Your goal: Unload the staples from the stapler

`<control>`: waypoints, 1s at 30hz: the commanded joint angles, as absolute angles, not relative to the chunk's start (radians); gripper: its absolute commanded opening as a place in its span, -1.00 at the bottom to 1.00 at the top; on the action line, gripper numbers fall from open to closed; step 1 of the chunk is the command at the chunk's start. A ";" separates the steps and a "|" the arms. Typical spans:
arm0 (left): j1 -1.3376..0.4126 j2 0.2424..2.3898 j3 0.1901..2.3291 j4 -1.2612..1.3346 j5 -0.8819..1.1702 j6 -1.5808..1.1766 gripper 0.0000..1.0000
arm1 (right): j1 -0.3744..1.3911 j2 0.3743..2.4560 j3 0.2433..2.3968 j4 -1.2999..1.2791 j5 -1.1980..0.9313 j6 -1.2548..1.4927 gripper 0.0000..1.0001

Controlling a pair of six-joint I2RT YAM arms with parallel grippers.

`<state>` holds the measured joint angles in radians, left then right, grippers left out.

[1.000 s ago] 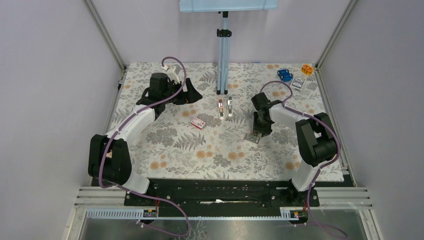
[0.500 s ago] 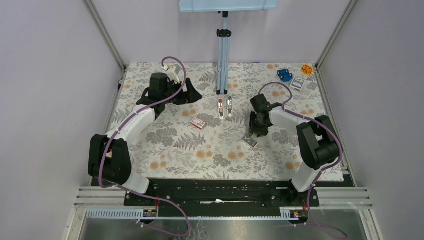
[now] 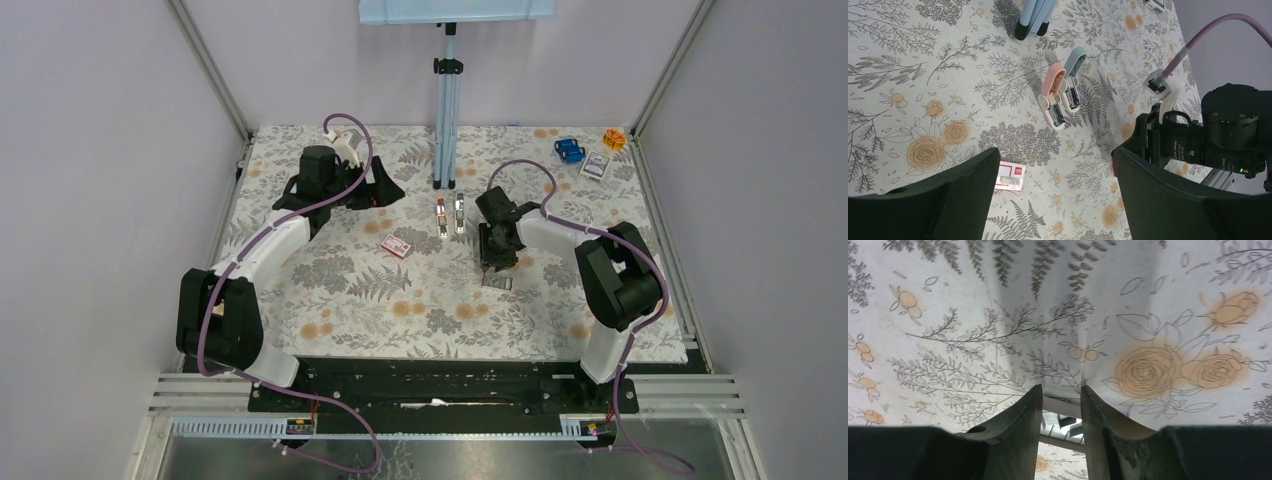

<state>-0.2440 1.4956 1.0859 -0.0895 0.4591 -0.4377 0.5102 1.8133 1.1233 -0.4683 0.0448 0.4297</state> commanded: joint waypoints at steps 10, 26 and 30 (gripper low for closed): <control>-0.244 1.497 1.094 -0.061 0.462 -0.432 0.77 | 0.533 1.779 1.154 -0.468 0.067 0.427 -0.10; -0.245 1.559 1.118 -0.131 0.402 -0.448 0.77 | 0.534 1.589 1.095 -0.376 0.135 0.380 0.09; -0.263 1.622 1.138 -0.190 0.359 -0.471 0.76 | 0.529 1.548 1.058 -0.421 0.250 0.472 0.14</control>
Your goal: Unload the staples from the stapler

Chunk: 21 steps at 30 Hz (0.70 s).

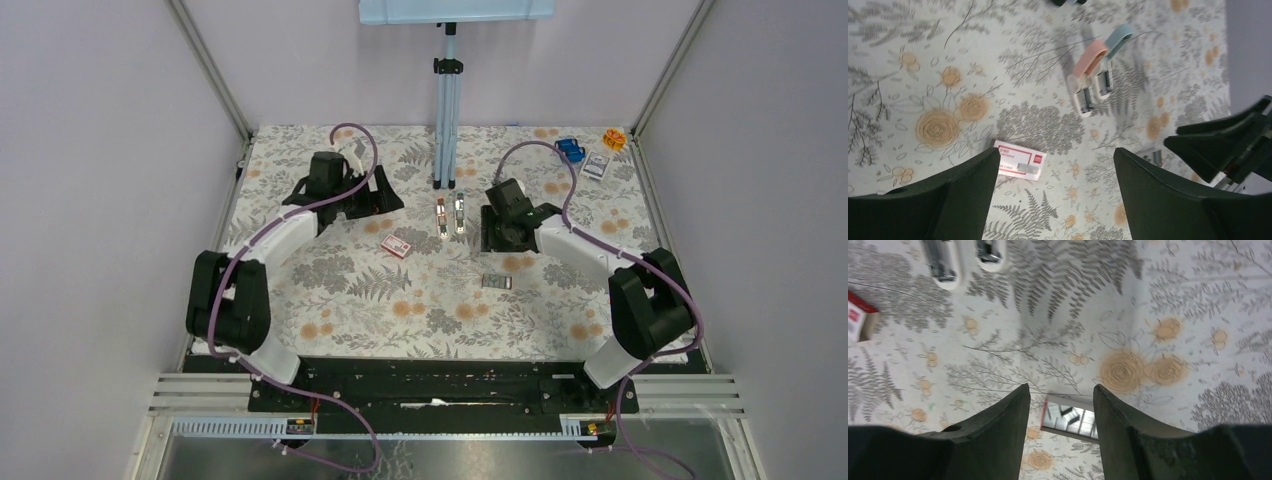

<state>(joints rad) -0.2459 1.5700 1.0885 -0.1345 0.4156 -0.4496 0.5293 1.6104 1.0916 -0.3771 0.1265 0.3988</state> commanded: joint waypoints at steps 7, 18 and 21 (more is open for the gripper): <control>-0.293 1.663 1.171 -0.251 0.293 -0.483 0.75 | 0.429 1.469 0.950 -0.459 0.120 0.508 0.17; -0.293 1.677 1.010 -0.026 0.234 -0.590 0.66 | 0.408 1.377 0.818 -0.465 -0.123 0.521 0.02; -0.293 1.689 0.993 0.030 0.233 -0.586 0.63 | 0.408 1.376 0.807 -0.472 -0.069 0.533 -0.08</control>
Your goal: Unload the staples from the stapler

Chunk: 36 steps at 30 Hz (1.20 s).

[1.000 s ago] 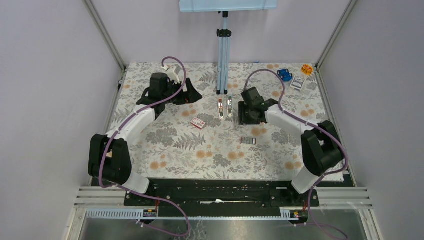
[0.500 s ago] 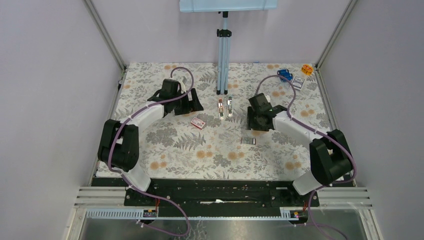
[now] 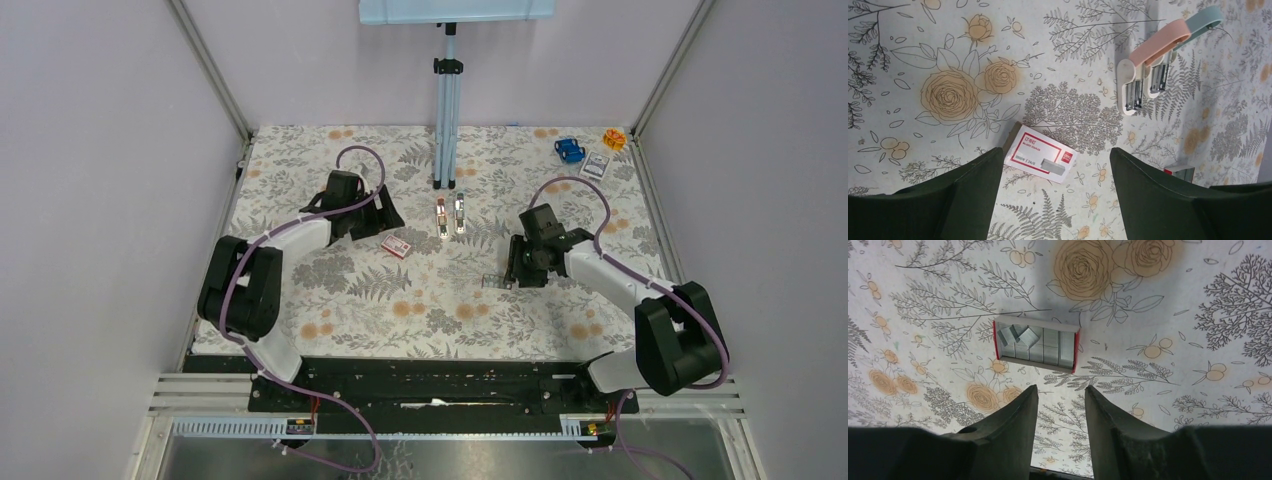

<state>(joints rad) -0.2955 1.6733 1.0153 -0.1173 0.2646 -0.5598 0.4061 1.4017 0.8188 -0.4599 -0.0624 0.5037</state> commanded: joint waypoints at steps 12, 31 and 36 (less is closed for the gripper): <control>-0.297 1.698 0.961 0.128 0.247 -0.530 0.57 | 0.408 1.428 0.823 -0.439 0.051 0.520 -0.33; -0.314 1.723 0.952 0.154 0.267 -0.499 0.52 | 0.398 1.523 0.831 -0.363 -0.011 0.509 -0.43; -0.317 1.730 0.956 0.153 0.270 -0.496 0.51 | 0.399 1.527 0.839 -0.373 0.032 0.503 -0.46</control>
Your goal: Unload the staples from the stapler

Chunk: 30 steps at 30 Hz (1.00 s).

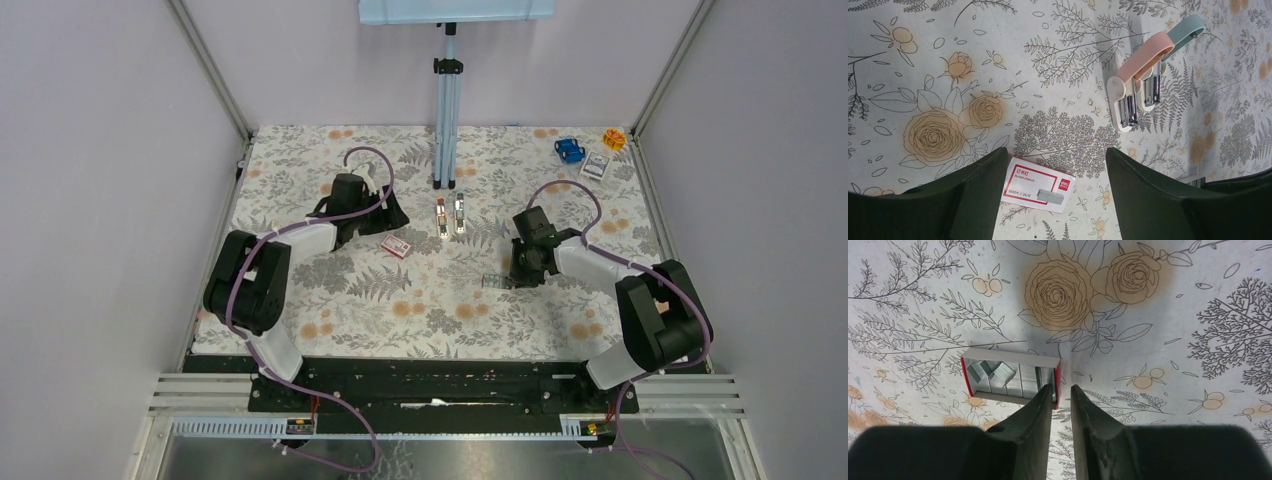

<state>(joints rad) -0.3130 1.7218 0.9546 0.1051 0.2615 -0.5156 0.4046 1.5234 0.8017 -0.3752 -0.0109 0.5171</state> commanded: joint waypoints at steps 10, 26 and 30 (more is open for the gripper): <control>-0.324 1.743 0.959 0.154 0.275 -0.492 0.50 | 0.399 1.565 0.856 -0.353 0.021 0.496 -0.49; -0.353 1.762 0.935 0.158 0.263 -0.495 0.44 | 0.398 1.560 0.856 -0.353 0.010 0.476 -0.78; -0.355 1.761 0.930 0.158 0.248 -0.494 0.40 | 0.399 1.555 0.857 -0.350 0.002 0.468 -0.83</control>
